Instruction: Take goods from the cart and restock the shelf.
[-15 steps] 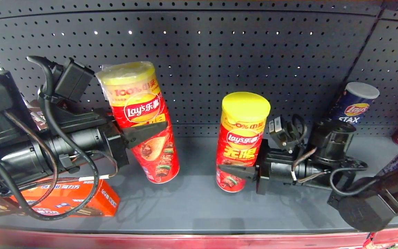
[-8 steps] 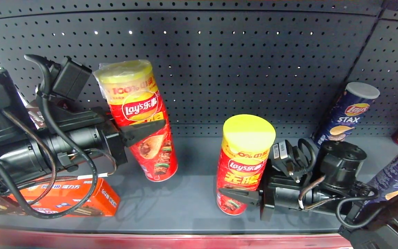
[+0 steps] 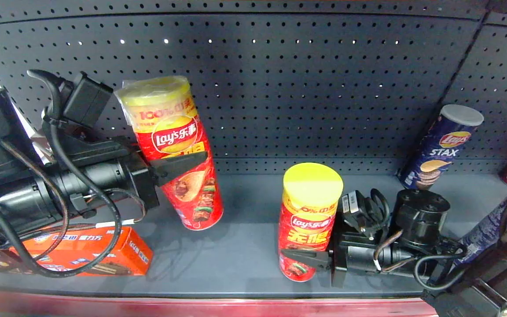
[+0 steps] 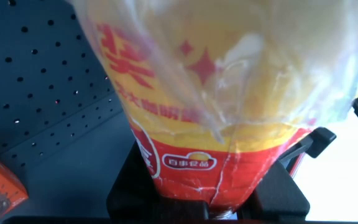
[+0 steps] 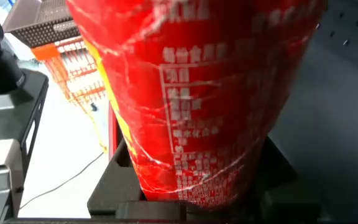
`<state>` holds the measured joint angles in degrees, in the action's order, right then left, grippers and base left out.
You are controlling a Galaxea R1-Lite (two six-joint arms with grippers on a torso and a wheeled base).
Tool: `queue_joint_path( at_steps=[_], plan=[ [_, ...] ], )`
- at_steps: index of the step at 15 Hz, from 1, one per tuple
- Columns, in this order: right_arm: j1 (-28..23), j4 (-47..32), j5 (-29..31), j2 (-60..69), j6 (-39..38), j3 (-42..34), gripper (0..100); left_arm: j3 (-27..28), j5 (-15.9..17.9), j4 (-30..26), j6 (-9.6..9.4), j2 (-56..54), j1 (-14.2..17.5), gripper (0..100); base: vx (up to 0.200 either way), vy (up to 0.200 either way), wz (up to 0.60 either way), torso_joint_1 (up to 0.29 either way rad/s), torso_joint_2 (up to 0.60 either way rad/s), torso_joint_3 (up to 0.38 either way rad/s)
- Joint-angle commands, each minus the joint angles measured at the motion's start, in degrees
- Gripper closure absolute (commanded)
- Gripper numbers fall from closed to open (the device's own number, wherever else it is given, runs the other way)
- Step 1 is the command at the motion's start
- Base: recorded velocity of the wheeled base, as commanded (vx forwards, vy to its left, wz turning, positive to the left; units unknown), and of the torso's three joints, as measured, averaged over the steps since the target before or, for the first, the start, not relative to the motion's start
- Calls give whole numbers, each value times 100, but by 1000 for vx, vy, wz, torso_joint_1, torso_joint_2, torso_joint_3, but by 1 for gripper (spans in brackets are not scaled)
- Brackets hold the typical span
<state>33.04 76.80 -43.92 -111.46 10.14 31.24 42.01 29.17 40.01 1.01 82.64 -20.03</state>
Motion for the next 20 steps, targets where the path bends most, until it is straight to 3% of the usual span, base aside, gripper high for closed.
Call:
queue_joint_path(
  at_steps=[1,2,3,9,20],
  plan=[
    [1,107,-20,-104,5,-145,100,-26,1,7,4,-2,-1,100,0,0,0,0,0,0],
    [10,177,-20,-122,23,-233,100,-44,1,7,4,-2,-1,100,0,0,0,0,0,0],
    [10,177,-20,-122,23,-233,0,-44,1,7,4,-2,-1,100,0,0,0,0,0,0],
    [-122,362,59,160,5,-514,0,-105,10,16,4,-11,-10,100,0,0,0,0,0,0],
    [-465,256,77,2577,-91,-1771,0,-237,27,16,4,-99,-63,100,0,0,0,0,0,0]
  ],
)
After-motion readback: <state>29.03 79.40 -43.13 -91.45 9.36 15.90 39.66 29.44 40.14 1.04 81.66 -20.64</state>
